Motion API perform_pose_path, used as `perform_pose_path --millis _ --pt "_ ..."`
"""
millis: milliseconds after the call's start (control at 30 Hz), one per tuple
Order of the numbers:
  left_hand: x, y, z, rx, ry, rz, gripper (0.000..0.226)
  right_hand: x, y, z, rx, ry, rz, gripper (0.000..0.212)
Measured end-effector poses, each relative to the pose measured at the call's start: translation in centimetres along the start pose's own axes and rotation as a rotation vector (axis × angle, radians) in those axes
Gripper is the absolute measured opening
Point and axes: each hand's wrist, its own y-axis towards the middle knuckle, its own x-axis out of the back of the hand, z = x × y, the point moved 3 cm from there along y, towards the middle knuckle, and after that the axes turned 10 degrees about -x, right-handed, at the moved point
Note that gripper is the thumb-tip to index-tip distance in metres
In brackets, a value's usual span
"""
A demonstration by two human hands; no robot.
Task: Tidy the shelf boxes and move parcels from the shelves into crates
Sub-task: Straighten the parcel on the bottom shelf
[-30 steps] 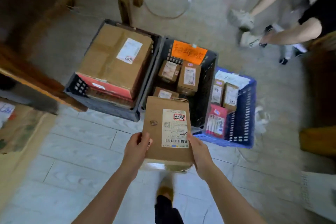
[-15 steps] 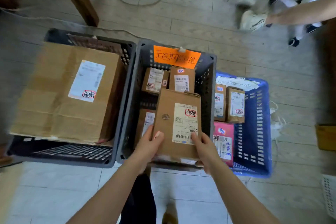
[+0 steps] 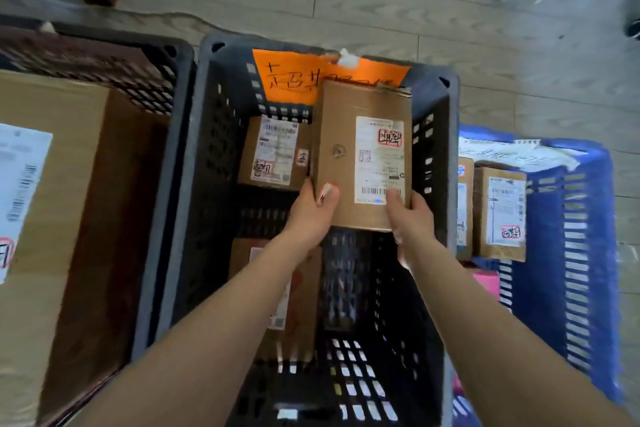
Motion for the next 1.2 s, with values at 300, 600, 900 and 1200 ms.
perform_pose_path --millis 300,600,900,1200 --pt "3.6 -11.0 -1.5 0.254 -0.15 -0.292 0.055 1.9 -8.8 -2.8 -0.197 -0.192 0.034 0.047" --pt "14.4 -29.3 -2.7 0.353 -0.363 -0.676 0.037 -4.9 -24.7 -1.0 -0.121 -0.543 0.417 0.014" --pt "21.7 -51.6 3.3 0.364 -0.639 -1.043 0.039 -12.7 -47.0 -9.7 0.267 -1.031 0.846 0.026" --pt "21.4 -84.8 23.1 0.3 -0.788 -1.438 0.024 -12.5 -70.8 -36.3 0.555 -1.351 1.059 0.019"
